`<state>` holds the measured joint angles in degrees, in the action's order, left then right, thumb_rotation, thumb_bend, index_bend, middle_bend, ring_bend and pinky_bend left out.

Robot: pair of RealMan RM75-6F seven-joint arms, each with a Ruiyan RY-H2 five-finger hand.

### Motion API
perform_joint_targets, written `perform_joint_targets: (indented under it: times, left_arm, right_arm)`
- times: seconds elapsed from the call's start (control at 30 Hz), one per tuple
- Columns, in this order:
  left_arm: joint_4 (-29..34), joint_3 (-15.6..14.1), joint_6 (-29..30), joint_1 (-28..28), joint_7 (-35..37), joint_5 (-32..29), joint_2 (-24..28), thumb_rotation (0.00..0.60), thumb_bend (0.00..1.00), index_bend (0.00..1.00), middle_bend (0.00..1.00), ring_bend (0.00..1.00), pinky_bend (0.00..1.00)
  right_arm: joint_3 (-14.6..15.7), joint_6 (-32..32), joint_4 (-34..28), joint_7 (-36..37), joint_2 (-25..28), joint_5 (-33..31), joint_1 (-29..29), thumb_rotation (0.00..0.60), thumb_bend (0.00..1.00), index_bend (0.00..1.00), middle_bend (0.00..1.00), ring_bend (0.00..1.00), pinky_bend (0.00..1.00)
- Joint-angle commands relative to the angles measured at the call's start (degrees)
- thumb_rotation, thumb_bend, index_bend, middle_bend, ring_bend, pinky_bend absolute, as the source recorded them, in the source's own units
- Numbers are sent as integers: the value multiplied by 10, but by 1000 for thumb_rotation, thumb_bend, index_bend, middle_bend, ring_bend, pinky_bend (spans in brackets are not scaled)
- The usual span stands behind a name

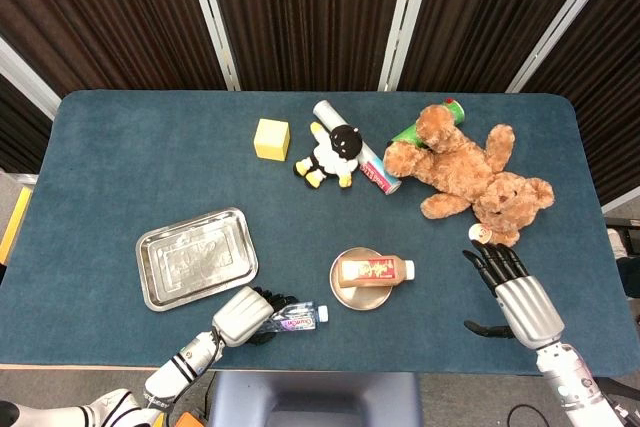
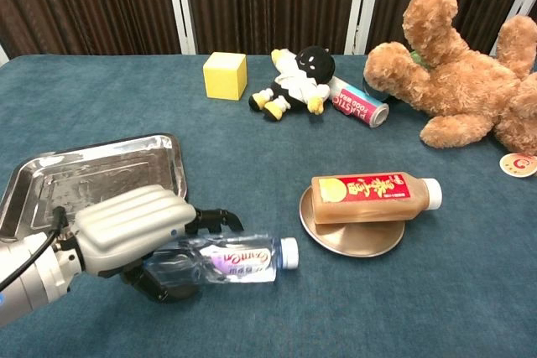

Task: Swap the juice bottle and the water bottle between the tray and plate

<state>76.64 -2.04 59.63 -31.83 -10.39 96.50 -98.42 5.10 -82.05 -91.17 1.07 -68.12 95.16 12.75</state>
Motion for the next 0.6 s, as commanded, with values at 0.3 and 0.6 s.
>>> perform_joint_targets:
  times: [0.3,0.6]
  left_arm:
    - [-21,12,100,0,40,40,34,600,455,725,904,810,880]
    - [-184,42,94,-28,232,2,72,600,450,722,902,810,877]
  right_arm:
    - [-7,21,1,-23,-11,-7,-1,600,187,0,0,0,53]
    - [-12,22,0,-49,-20,-8,-7,600,187,0,0,0,53]
